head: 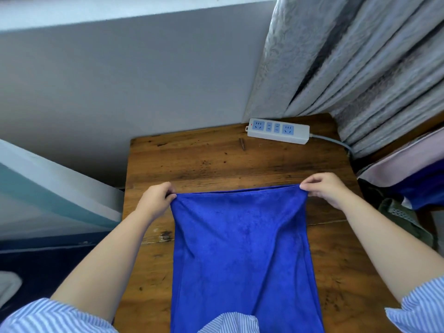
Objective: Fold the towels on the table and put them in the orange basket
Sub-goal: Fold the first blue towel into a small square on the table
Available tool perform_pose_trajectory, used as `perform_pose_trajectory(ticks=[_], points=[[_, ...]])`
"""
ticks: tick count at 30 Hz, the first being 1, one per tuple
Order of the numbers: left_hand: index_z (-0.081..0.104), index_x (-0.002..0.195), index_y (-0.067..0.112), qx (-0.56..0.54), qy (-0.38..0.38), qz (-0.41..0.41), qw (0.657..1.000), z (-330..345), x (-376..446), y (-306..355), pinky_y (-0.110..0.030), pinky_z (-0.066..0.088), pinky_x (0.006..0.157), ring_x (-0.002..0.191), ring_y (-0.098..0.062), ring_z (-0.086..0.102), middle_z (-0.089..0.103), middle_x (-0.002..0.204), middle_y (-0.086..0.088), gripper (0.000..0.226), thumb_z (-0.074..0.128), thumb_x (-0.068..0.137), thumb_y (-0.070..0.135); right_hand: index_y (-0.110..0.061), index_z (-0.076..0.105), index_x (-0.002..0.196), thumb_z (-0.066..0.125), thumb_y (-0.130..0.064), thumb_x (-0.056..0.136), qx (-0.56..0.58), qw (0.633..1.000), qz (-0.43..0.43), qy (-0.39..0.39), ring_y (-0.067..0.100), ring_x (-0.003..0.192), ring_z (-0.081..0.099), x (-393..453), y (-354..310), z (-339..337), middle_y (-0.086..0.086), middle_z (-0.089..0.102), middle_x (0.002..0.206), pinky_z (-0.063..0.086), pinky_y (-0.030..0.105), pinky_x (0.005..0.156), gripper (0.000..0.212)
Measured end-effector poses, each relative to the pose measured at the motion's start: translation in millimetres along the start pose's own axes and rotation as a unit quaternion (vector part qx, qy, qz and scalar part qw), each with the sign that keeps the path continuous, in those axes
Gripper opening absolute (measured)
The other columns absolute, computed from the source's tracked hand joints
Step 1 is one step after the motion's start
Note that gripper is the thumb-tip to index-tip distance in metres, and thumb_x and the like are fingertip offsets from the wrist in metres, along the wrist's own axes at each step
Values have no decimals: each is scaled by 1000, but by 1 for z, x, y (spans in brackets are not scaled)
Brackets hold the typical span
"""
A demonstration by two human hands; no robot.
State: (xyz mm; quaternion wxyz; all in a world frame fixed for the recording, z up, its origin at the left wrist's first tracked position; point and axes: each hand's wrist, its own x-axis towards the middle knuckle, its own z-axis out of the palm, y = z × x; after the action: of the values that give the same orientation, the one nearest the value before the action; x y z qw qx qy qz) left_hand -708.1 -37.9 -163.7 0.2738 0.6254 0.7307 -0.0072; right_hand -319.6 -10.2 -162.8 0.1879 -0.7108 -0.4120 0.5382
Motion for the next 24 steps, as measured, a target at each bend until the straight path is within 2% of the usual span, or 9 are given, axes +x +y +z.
perform_pose_trajectory(ticks=[3, 6, 7, 9, 12, 17, 20, 24], points=[[64, 106, 4, 78, -23, 51, 995, -14, -22, 1, -36, 47, 84, 100, -28, 58, 66, 108, -11, 24, 45, 93, 9, -7, 57, 63, 63, 8, 78, -9, 999, -34, 4, 28, 79, 57, -22, -5, -6, 11, 59, 72, 51, 29, 64, 21], [66, 105, 6, 135, -23, 72, 988, -27, -50, 5, -34, 45, 84, 101, -27, 57, 64, 107, -12, 27, 43, 92, 7, -5, 62, 71, 62, 7, 79, -111, 989, -95, -2, 26, 82, 56, -51, -11, -7, 10, 60, 76, 49, 29, 68, 15], [67, 104, 6, 149, -21, 71, 986, -30, -55, 8, -33, 45, 83, 100, -28, 57, 64, 105, -12, 27, 44, 91, 6, -3, 66, 83, 60, 5, 81, -181, 977, -113, -11, 24, 86, 56, -56, -14, -5, 9, 62, 84, 49, 29, 72, 10], [68, 103, 7, 162, -9, 62, 985, -33, -63, 13, -32, 45, 81, 99, -28, 57, 60, 98, -9, 26, 44, 90, 7, -4, 67, 107, 55, -3, 87, -338, 931, -139, -6, 22, 102, 57, -62, -21, -3, 9, 65, 105, 43, 27, 88, 23], [67, 104, 9, 159, 24, 61, 985, -40, -95, 15, -30, 45, 80, 97, -27, 57, 58, 97, -9, 26, 44, 92, 10, -7, 65, 112, 45, -6, 92, -429, 887, -169, 6, 23, 111, 53, -94, -31, 5, 10, 61, 116, 38, 25, 90, 29], [69, 99, 5, 109, 81, 48, 990, -47, -137, 8, -30, 44, 80, 97, -27, 58, 66, 102, -13, 28, 42, 93, 9, -7, 68, 99, 39, -5, 92, -440, 867, -218, 85, 28, 103, 53, -134, -44, 11, 12, 56, 101, 38, 27, 79, 30], [70, 96, 5, 19, 136, 20, 990, -60, -159, 11, -30, 46, 82, 94, -26, 62, 70, 99, -11, 23, 49, 90, 10, -3, 67, 102, 40, -4, 92, -399, 866, -262, 148, 31, 103, 53, -160, -55, 19, 16, 56, 107, 41, 30, 83, 29], [71, 91, 3, -113, 198, 8, 974, -93, -179, 23, -32, 52, 82, 86, -28, 67, 72, 90, -16, 17, 56, 86, 10, 1, 67, 99, 42, -1, 89, -318, 857, -317, 254, 37, 103, 54, -194, -86, 25, 23, 58, 108, 43, 37, 87, 28]])
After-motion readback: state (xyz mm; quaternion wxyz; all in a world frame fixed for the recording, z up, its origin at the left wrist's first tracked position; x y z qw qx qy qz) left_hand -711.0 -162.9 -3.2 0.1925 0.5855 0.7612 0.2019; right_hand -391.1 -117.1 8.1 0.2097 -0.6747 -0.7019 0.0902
